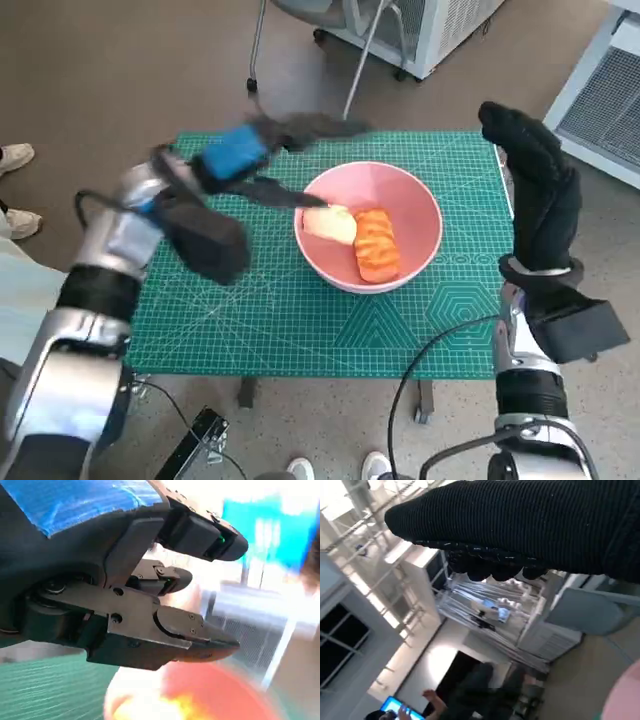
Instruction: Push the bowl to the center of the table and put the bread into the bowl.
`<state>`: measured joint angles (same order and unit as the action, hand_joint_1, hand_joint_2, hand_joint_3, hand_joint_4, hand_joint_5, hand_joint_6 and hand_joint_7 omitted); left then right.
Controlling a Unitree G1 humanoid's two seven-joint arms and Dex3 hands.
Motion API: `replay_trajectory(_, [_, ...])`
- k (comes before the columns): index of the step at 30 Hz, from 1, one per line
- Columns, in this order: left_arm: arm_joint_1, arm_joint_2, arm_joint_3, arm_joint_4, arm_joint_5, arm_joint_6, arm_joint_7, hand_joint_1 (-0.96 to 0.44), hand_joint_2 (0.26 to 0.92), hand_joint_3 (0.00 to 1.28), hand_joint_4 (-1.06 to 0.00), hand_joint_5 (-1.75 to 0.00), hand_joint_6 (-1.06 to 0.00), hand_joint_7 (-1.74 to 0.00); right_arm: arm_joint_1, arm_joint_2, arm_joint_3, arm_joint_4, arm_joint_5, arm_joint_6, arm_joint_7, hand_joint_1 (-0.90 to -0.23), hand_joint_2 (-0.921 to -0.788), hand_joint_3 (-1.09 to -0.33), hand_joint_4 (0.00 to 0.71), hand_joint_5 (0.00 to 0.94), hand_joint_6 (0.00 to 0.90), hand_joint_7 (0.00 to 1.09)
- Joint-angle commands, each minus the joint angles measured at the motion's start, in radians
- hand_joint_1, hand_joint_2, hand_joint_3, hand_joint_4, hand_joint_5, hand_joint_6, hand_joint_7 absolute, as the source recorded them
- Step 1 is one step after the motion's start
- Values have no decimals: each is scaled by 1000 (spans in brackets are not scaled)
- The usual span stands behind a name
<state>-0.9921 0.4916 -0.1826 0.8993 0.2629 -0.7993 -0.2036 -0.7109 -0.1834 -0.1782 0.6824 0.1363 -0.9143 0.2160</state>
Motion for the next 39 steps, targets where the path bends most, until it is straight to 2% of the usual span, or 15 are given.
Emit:
replay_trajectory(1, [114, -48, 85, -80, -126, 7, 5, -13, 881, 9, -416, -31, -571, -68, 3, 11, 9, -23, 20, 32, 10, -568, -921, -803, 386, 0, 41, 794])
replay_trajectory(8, [246, -93, 142, -220, -190, 62, 23, 0, 898, 15, -417, -23, -536, -50, -11, 22, 17, -38, 24, 57, 2, -564, -921, -782, 389, 2, 45, 798])
replay_trajectory(17, [347, -147, 209, -349, -248, 137, 50, 32, 912, 18, -414, -14, -517, -48, -18, 32, 22, -55, -1, 80, -23, -566, -921, -760, 398, 6, 62, 806])
replay_trajectory(26, [380, -190, 244, -385, -247, 167, 88, 63, 921, 44, -398, -4, -498, -50, -13, 26, 26, -66, -14, 90, -29, -566, -921, -756, 399, 7, 64, 807])
replay_trajectory(31, [390, -208, 251, -408, -264, 181, 78, 70, 921, 66, -384, -1, -481, -47, -12, 21, 26, -67, -21, 90, -33, -568, -921, -755, 400, 7, 65, 807])
replay_trajectory(35, [399, -219, 253, -422, -274, 183, 71, 49, 920, 76, -350, 0, -433, -26, -11, 20, 25, -67, -28, 86, -34, -568, -921, -755, 398, 6, 64, 807])
replay_trajectory(39, [405, -224, 252, -430, -268, 178, 73, -44, 916, 70, -277, 0, -341, -5, -7, 18, 24, -64, -33, 81, -35, -566, -921, -757, 397, 5, 63, 808])
